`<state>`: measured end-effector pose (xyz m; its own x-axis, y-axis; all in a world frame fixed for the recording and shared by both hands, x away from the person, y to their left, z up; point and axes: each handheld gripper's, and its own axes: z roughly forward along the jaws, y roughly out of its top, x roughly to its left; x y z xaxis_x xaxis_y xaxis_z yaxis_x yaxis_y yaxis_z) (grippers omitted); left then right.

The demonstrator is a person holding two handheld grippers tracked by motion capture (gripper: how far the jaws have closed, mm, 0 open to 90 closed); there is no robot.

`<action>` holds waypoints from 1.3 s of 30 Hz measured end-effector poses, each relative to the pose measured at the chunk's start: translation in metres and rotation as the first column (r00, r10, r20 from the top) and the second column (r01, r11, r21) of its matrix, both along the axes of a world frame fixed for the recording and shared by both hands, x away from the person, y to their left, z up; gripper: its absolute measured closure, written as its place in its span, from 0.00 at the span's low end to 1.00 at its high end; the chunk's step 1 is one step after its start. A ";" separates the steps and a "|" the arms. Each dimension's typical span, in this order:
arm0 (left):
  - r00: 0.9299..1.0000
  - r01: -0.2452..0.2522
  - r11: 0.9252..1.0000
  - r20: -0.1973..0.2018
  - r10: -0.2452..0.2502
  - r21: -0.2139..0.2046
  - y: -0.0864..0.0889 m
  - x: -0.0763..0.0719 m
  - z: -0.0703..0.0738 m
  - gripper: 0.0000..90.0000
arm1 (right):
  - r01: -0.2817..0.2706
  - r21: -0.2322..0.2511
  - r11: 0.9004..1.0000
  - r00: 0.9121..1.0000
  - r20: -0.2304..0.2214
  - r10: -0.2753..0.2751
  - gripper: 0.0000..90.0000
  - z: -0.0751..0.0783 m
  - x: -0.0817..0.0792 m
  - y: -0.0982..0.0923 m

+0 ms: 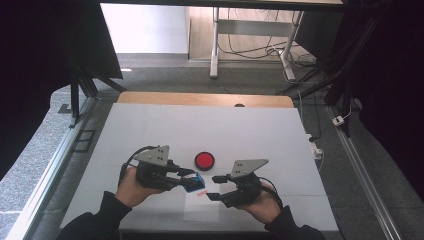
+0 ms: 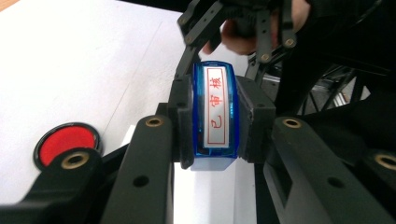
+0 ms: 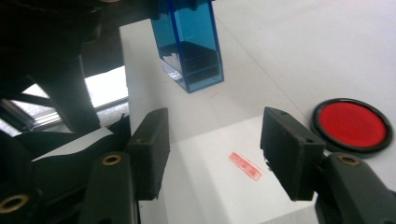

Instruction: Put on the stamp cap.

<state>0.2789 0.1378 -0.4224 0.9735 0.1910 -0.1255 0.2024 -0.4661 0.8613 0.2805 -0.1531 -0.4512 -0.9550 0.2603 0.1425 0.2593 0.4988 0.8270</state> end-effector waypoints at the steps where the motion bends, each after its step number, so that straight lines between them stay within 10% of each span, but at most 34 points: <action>1: 1.000 -0.005 1.000 0.000 0.005 0.002 0.001 0.000 0.000 0.78 | 0.007 -0.004 1.000 1.000 0.003 -0.007 0.44 0.001 0.000 -0.001; 39: 0.979 -0.204 0.979 -0.015 0.204 0.030 0.038 -0.006 -0.004 0.78 | 0.212 -0.045 0.976 0.977 0.030 -0.211 0.09 0.003 -0.019 -0.031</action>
<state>0.2732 0.1758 -0.4261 0.9114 0.3891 -0.1339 0.3108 -0.4374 0.8439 0.2615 -0.1843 -0.4486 -0.8807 0.4626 0.1015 0.3426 0.4743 0.8110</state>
